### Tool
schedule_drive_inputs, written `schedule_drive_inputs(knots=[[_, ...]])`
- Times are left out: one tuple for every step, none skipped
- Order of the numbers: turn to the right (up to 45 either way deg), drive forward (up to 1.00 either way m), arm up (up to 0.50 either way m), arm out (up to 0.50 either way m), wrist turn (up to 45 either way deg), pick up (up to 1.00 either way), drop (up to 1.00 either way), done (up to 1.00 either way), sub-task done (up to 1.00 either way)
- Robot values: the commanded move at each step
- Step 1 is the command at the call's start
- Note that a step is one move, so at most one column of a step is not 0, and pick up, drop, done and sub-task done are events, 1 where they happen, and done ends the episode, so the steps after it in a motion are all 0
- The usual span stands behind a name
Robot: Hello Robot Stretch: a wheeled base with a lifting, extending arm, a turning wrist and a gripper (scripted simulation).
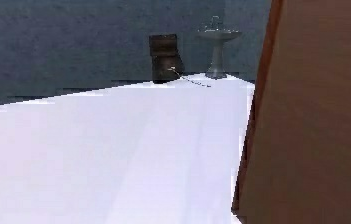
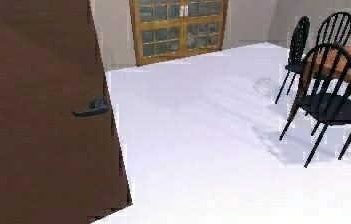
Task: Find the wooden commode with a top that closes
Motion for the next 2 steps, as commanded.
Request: schedule_drive_inputs(knots=[[0.0,0.20,0.00,0.00,0.0,0.00,0.00,0.00,0.00],[-3.0,0.00,0.00,0.00,0.0,0.00,0.00,0.00,0.00]])
